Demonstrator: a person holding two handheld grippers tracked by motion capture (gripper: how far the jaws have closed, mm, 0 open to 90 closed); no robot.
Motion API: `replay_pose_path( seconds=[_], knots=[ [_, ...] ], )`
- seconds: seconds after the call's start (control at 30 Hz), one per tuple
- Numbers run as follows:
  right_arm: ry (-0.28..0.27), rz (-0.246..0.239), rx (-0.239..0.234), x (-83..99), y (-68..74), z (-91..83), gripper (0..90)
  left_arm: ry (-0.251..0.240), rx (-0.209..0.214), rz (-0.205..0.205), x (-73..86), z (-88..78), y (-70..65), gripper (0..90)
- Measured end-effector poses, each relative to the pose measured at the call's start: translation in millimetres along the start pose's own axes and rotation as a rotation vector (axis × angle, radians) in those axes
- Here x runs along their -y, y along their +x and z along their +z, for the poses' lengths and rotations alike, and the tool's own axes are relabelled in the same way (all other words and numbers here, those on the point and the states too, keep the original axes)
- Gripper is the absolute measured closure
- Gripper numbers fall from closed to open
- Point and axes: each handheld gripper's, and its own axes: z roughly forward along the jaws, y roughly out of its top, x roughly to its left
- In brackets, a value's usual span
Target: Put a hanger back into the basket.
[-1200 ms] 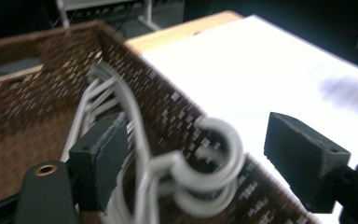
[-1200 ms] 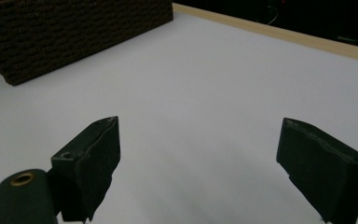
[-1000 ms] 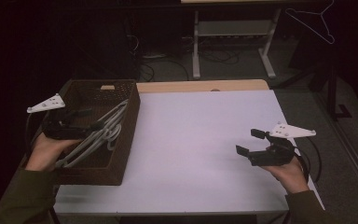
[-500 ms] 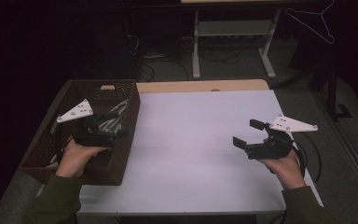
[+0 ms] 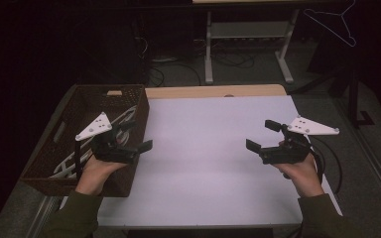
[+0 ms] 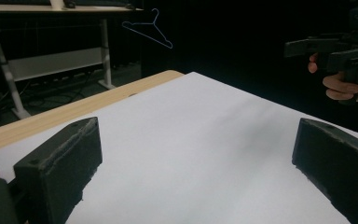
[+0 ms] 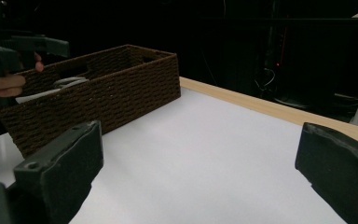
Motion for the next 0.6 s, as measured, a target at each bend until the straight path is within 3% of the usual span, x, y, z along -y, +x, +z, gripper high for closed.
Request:
replay_pose_path(
  seconds=[0.6],
  knots=[
    [-0.030,-0.001,-0.004,-0.6,-2.5,-2.2,0.2,0.009,0.022,-0.011,3.0,2.9,-1.6,1.2]
  ],
)
